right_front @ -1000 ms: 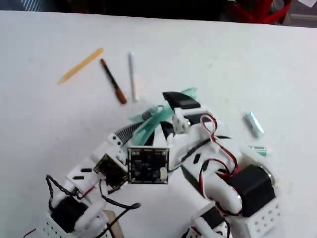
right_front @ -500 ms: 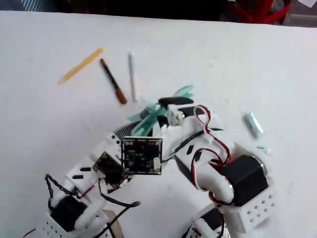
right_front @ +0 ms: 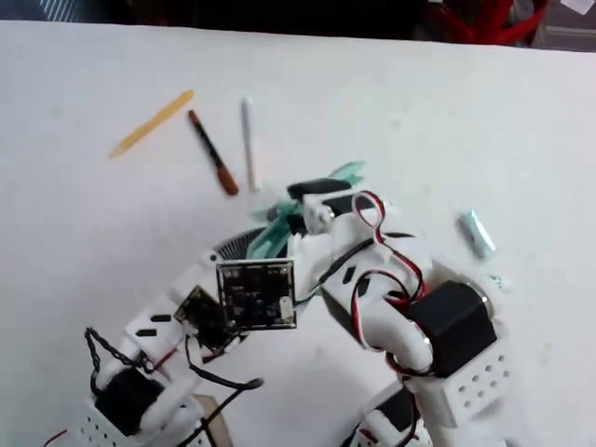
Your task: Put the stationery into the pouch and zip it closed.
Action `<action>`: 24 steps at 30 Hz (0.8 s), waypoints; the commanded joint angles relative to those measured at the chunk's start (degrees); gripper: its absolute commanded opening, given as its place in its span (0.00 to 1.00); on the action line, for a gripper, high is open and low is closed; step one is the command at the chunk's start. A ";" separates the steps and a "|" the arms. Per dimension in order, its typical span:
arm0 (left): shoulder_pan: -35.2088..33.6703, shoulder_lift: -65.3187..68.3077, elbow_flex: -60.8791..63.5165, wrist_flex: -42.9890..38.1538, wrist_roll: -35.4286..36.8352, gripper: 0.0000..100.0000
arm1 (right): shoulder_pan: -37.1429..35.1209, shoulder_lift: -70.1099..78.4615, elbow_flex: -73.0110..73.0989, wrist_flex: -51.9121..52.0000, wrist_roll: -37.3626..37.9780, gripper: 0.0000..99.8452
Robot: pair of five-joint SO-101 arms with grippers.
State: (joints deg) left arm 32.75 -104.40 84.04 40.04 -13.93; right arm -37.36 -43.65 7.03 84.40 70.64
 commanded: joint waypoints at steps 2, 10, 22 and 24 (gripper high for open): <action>0.04 0.57 -0.44 -0.62 -0.26 0.02 | -0.22 0.22 -1.23 -0.31 -0.35 0.15; 0.04 0.57 -0.44 -0.62 -0.26 0.02 | 0.66 0.31 2.90 0.04 6.68 0.09; 0.04 0.57 -0.44 -0.62 -0.26 0.02 | 2.15 -0.13 -1.32 2.51 8.70 0.02; 0.04 0.57 -0.44 -0.62 -0.26 0.02 | 3.91 0.22 -2.37 1.89 7.03 0.02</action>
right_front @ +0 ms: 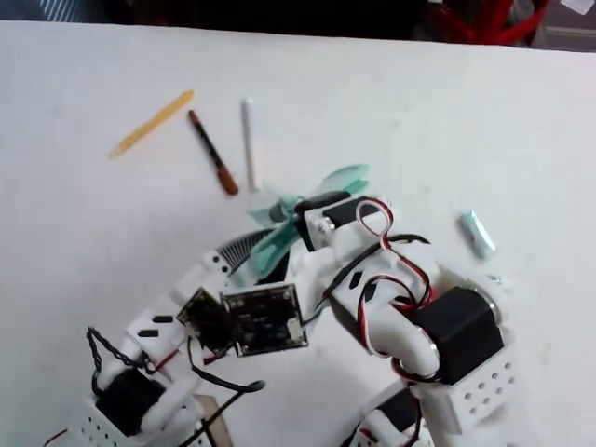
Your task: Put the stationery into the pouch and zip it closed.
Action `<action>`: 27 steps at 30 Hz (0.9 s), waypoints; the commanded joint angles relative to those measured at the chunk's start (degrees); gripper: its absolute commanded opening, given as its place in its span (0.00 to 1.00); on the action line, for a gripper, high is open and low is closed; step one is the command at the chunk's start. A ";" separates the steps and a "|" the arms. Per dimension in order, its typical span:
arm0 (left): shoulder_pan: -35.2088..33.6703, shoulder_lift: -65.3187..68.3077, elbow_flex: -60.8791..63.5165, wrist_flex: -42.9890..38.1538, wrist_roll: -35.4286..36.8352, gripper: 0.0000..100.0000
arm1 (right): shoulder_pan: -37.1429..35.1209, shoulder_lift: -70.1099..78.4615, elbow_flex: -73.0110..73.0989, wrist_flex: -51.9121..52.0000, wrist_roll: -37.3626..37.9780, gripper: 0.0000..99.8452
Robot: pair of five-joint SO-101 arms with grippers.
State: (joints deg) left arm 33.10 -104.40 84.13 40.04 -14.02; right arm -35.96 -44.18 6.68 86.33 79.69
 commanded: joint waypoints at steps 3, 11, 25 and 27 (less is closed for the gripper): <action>-0.31 0.57 -0.53 -0.62 -0.18 0.02 | 6.20 0.75 0.18 -2.68 -2.37 0.02; -0.48 0.57 -0.53 -0.62 -0.18 0.02 | 15.16 0.22 7.56 -13.85 -3.69 0.02; -0.40 0.57 -0.53 -0.62 -0.18 0.02 | 7.25 -7.69 7.47 -9.01 -8.97 0.18; -0.31 0.57 -0.53 -0.62 -0.18 0.02 | 6.37 -8.04 7.56 -9.10 -11.34 0.27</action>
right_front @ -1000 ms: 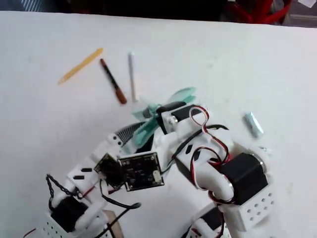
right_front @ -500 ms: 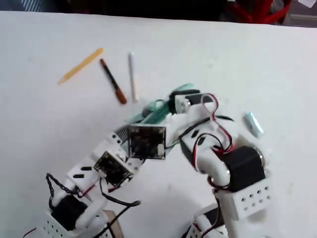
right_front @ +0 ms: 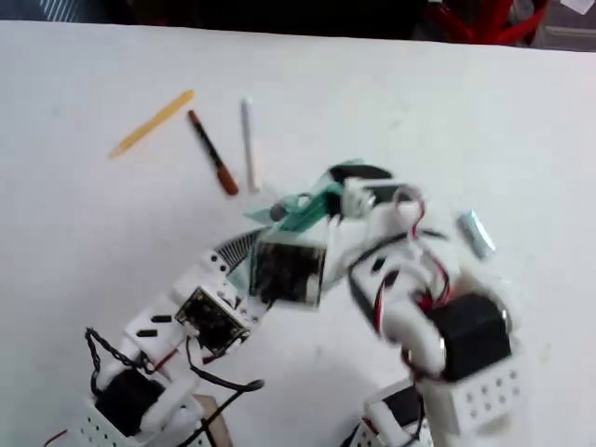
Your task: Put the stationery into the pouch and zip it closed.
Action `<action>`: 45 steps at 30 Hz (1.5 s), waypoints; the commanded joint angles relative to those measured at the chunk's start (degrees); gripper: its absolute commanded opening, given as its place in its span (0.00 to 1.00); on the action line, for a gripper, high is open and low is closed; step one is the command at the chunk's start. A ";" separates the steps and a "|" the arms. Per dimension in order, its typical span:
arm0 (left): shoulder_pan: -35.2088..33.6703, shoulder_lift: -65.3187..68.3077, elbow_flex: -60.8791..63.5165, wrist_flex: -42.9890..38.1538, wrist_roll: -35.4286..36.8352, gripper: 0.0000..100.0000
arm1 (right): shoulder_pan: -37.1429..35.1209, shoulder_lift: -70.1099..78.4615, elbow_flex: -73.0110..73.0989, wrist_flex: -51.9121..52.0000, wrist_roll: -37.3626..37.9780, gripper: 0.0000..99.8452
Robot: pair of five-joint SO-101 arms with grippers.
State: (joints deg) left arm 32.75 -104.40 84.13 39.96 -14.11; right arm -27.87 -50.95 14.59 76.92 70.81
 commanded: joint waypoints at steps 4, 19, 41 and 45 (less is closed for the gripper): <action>0.04 0.57 -0.53 -0.53 -0.09 0.02 | -3.03 -1.19 -0.09 -0.48 -3.60 0.23; 0.04 0.57 0.35 -0.97 2.90 0.02 | -5.14 -1.19 5.89 0.22 3.96 0.18; 0.04 0.57 0.26 -0.62 2.99 0.02 | -8.22 9.27 -7.47 13.14 10.99 0.02; -0.13 0.57 0.26 -0.79 2.99 0.02 | -4.18 6.90 -8.62 9.36 6.42 0.02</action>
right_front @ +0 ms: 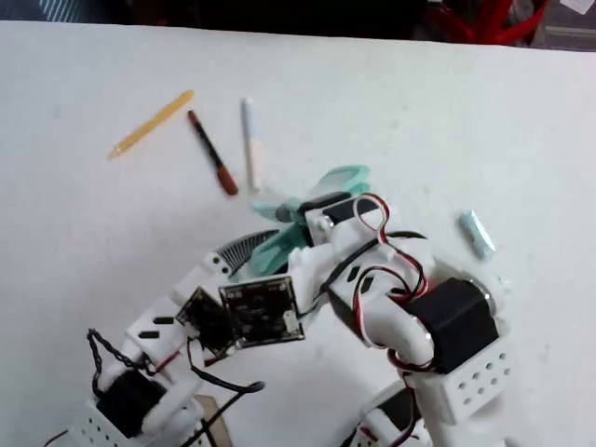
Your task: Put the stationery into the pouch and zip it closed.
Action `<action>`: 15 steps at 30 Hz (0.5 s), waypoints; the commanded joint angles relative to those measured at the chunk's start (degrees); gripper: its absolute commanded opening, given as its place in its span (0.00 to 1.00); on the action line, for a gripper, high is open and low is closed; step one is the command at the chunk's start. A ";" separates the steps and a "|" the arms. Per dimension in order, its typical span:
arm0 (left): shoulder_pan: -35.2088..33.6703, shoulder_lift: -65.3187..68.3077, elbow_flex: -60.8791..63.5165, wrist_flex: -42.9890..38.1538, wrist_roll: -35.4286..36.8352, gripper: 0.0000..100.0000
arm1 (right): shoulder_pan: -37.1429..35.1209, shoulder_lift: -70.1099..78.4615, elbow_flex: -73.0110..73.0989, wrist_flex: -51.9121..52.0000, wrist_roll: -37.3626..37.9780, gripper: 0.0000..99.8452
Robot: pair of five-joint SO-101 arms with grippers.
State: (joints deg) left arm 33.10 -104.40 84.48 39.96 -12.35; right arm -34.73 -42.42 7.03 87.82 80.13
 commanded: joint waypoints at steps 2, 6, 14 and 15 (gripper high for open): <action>-0.48 0.57 -0.09 -0.88 1.23 0.02 | 3.82 -3.47 -0.88 -4.26 -6.42 0.02; -0.48 0.57 -0.09 -0.88 1.23 0.02 | 3.91 -6.73 -0.53 -7.25 -11.52 0.02; -0.66 0.57 -0.09 -0.79 1.32 0.02 | 14.73 -9.36 11.34 -17.01 -12.04 0.02; -0.66 0.57 -0.09 -0.79 1.32 0.02 | 16.22 -9.36 12.92 -18.51 -12.04 0.02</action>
State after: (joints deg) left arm 32.75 -104.40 84.48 39.96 -12.35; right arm -23.03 -51.03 17.23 73.67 68.53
